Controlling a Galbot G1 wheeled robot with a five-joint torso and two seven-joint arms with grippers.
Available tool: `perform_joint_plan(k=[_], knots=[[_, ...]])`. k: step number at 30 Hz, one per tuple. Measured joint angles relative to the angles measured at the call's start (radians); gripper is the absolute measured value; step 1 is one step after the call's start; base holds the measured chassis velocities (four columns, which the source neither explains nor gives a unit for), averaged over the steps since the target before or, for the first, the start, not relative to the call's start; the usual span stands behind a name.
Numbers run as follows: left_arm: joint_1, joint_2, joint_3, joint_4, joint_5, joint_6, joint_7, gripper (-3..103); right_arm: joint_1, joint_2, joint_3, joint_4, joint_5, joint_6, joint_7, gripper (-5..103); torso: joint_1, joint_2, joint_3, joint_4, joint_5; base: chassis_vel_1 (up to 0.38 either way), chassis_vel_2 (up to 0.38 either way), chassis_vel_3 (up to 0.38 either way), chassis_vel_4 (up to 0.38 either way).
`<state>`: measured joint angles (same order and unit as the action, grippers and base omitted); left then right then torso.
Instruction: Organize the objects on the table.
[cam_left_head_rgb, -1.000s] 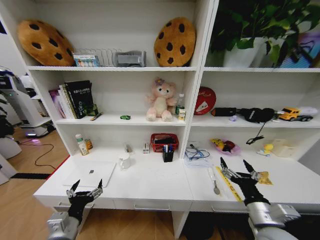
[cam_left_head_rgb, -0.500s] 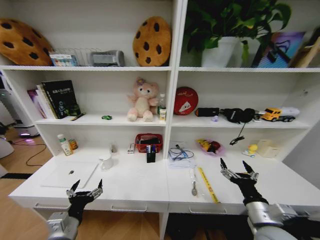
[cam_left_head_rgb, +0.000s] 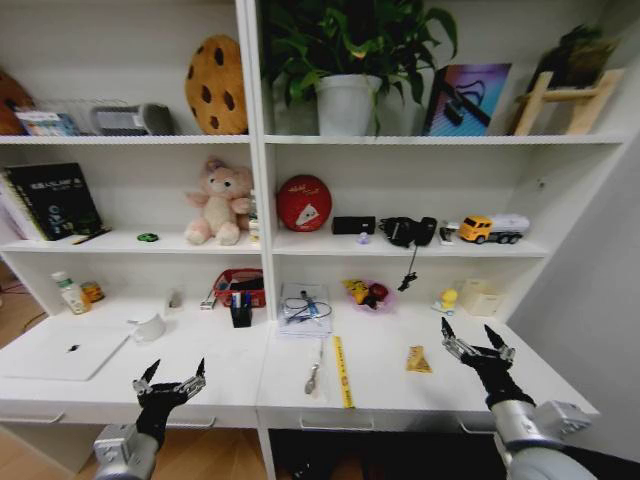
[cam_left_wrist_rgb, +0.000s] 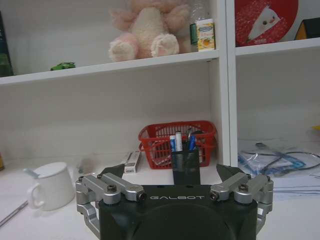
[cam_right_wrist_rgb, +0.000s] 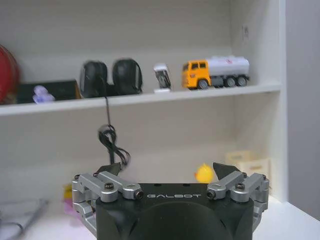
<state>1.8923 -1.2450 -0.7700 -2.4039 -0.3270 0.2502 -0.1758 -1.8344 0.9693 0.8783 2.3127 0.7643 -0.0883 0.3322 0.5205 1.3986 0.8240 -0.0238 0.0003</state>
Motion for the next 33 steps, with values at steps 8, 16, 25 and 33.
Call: perform_joint_plan(k=[8,16,25,33], knots=[[0.000,0.000,-0.001,0.000,0.000,0.000,-0.001,100,0.100,-0.102,-0.049,-0.132,0.060,-0.190,-0.022,100,0.001,0.000,0.000,0.0011,-0.0005,0.028,0.067,-0.035,-0.057],[0.000,0.000,0.000,0.000,0.000,0.000,-0.001,100,0.166,-0.125,-0.120,-0.246,0.065,-0.219,-0.052,100,0.000,0.000,0.000,0.0004,0.0000,0.016,0.010,-0.005,-0.003],[0.000,0.000,0.000,0.000,0.000,0.000,0.000,100,0.279,-0.127,-0.232,-0.342,0.063,-0.220,-0.080,103,0.000,0.000,0.000,0.0006,-0.0005,0.000,0.000,0.000,0.000],[0.000,0.000,0.000,0.000,0.000,0.000,0.000,100,0.364,-0.098,-0.345,-0.383,0.050,-0.221,-0.043,79,0.000,0.000,0.000,0.0006,-0.0004,0.000,0.000,0.000,0.000]])
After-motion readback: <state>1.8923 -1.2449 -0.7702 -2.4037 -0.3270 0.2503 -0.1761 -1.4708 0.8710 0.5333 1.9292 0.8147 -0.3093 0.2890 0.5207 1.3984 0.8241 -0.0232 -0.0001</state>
